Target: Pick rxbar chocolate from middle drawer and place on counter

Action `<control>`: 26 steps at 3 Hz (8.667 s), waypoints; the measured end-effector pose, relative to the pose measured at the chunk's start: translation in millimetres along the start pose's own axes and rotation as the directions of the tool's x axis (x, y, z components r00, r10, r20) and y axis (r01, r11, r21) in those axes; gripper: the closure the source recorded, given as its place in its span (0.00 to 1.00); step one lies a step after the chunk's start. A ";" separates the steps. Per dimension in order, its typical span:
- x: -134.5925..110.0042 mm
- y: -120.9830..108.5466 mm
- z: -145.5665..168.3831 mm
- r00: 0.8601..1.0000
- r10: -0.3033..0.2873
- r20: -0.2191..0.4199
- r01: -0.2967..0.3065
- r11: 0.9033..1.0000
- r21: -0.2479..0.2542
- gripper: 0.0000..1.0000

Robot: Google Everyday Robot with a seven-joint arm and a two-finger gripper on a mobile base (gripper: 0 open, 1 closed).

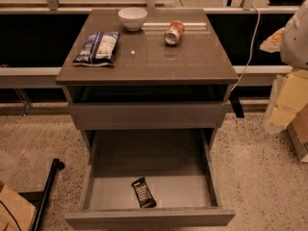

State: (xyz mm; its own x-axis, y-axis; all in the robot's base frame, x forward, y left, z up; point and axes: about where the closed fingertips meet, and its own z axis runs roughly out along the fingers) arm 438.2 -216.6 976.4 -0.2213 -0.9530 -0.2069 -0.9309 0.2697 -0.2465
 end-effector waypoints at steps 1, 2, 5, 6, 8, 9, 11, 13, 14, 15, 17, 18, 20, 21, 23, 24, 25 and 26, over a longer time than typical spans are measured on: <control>-6.6 -4.9 10.4 0.999 0.044 -0.011 -0.044 0.999 0.019 0.00; -5.9 -5.6 8.5 0.996 0.088 -0.008 -0.088 0.996 0.027 0.00; -7.1 -23.7 95.1 0.910 0.410 -0.053 -0.412 0.911 -0.022 0.00; -15.1 -35.2 146.2 0.855 0.510 -0.089 -0.512 0.859 0.002 0.00; -22.3 -32.5 181.5 0.799 0.589 -0.121 -0.598 0.799 -0.064 0.00; -40.0 -25.3 232.2 0.767 0.617 -0.176 -0.638 0.763 -0.109 0.00; -50.6 -9.8 286.2 0.699 0.670 -0.249 -0.710 0.692 -0.133 0.00; -64.4 -1.4 329.2 0.623 0.703 -0.343 -0.777 0.605 -0.173 0.00; -72.7 7.6 368.2 0.548 0.725 -0.417 -0.828 0.540 -0.149 0.00; -77.9 20.7 403.4 0.447 0.759 -0.474 -0.878 0.473 -0.070 0.00; -81.9 25.8 413.7 0.440 0.769 -0.464 -0.884 0.462 -0.071 0.00; -92.2 41.9 448.0 0.440 0.774 -0.456 -0.888 0.450 -0.093 0.00; -105.0 71.4 506.7 0.361 0.782 -0.509 -0.923 0.376 -0.077 0.00; -130.4 90.6 522.7 0.383 0.758 -0.528 -0.918 0.378 -0.122 0.00; -158.4 137.5 559.0 0.364 0.705 -0.609 -0.925 0.351 -0.147 0.00; -161.1 155.0 585.2 0.316 0.686 -0.656 -0.941 0.315 -0.123 0.00; -147.3 170.9 627.1 0.230 0.662 -0.714 -0.962 0.267 -0.062 0.00; -139.3 178.1 647.0 0.189 0.647 -0.738 -0.969 0.245 -0.033 0.00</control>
Offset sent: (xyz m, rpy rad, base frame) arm 0.0381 0.0262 -0.0367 -0.0088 -0.0129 -0.1982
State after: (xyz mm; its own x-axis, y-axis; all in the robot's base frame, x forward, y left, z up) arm 491.3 53.5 348.8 -0.8591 -0.1073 0.5004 -0.0229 0.9848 0.1719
